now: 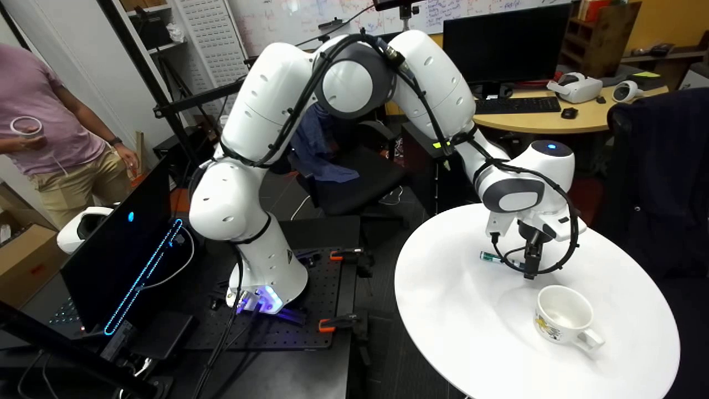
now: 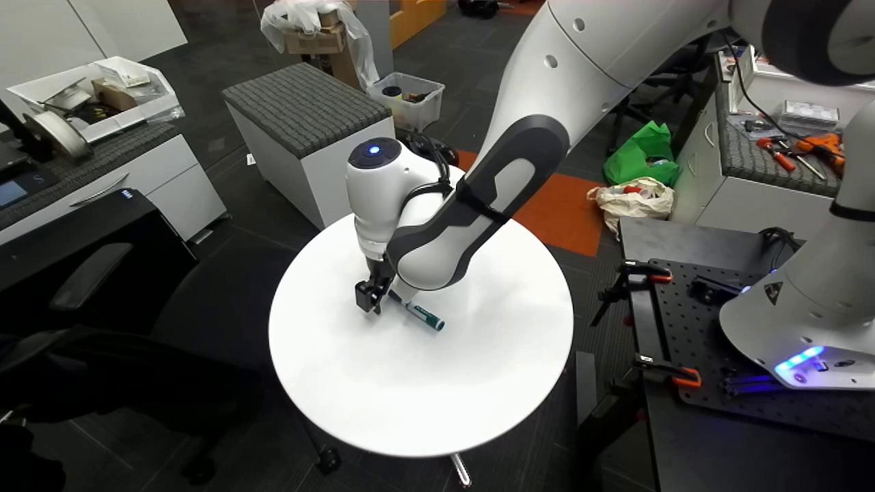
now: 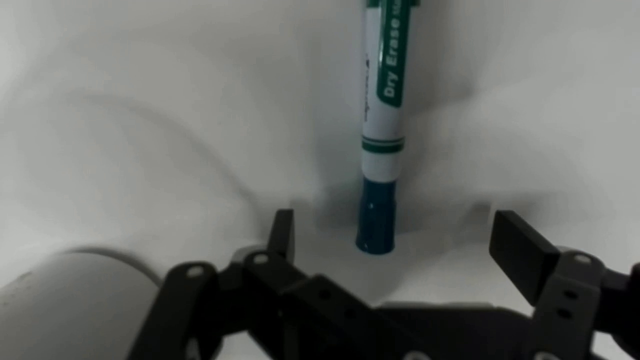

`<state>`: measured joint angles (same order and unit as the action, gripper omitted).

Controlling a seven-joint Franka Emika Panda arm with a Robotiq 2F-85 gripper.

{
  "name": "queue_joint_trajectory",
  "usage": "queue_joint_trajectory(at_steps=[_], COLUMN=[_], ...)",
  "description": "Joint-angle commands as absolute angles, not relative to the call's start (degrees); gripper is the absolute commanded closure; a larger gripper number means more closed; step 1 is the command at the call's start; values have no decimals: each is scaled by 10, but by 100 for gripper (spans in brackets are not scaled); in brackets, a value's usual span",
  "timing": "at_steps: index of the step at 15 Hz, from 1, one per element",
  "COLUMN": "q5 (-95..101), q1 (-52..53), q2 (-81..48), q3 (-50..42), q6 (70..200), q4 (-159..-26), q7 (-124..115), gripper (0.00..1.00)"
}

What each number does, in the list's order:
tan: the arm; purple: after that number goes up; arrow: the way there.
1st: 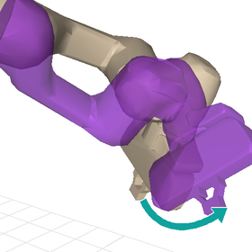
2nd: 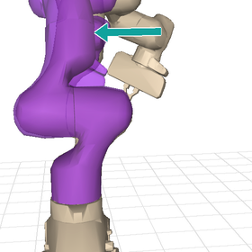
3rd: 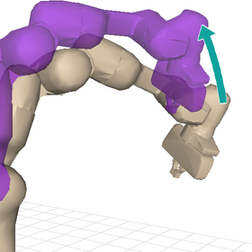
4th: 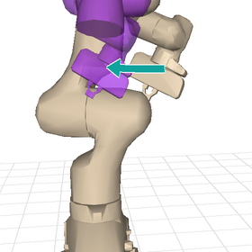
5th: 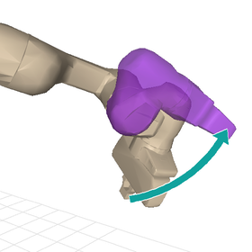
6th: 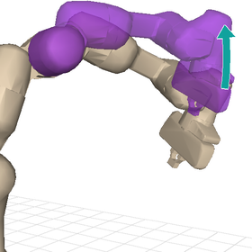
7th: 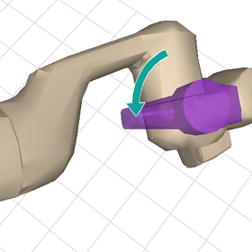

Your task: Pick the marker then put it back on the table

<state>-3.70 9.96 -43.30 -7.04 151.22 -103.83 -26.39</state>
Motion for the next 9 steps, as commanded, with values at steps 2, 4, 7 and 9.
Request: queue_joint_trajectory(at_steps=[2,4,7,9], q5=[-45,-45,-46,-46], q1=[90,89,88,88], q2=[-434,-434,-435,-435], q3=[-60,-60,-59,-59], q6=[1484,1483,1480,1479], q4=[-1028,-1027,-1026,-1026], q7=[-257,-258,-258,-258], gripper=[0,26,49,64])
